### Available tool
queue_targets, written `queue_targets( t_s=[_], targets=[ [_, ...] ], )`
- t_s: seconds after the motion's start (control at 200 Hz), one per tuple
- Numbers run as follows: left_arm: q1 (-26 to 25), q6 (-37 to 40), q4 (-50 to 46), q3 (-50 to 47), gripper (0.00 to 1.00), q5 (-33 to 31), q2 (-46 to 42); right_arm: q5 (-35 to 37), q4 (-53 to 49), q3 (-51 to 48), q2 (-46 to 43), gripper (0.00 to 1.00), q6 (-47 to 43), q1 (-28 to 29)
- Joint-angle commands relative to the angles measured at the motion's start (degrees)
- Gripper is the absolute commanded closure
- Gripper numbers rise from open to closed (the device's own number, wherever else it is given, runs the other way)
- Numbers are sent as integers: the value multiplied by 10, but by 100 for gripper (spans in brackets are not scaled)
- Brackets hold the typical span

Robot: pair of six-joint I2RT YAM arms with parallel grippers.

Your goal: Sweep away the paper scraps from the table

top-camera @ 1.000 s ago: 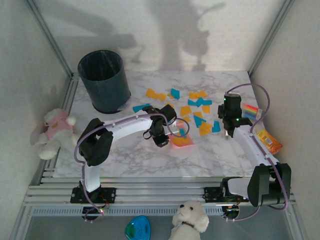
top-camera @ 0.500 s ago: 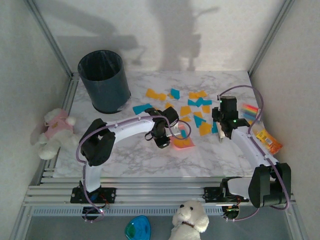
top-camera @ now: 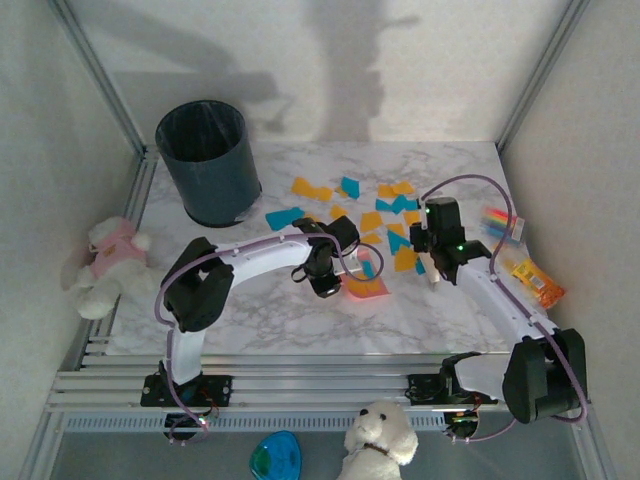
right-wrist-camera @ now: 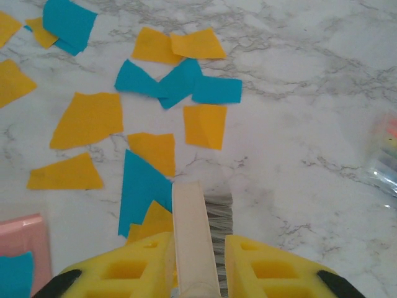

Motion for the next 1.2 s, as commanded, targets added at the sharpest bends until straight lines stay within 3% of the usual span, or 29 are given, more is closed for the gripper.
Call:
queue_targets(
  t_s=[0.0, 0.821, 1.197],
  targets=[
    [-5, 6, -9, 10, 100, -8, 12, -27, -40, -5, -11, 100, 8, 13],
    [-9, 1, -11, 15, 100, -20, 22, -142, -62, 9, -55, 100, 27, 60],
    [-9, -5, -10, 9, 100, -27, 19, -127, -69, 14, -85, 100, 43, 60]
  ],
)
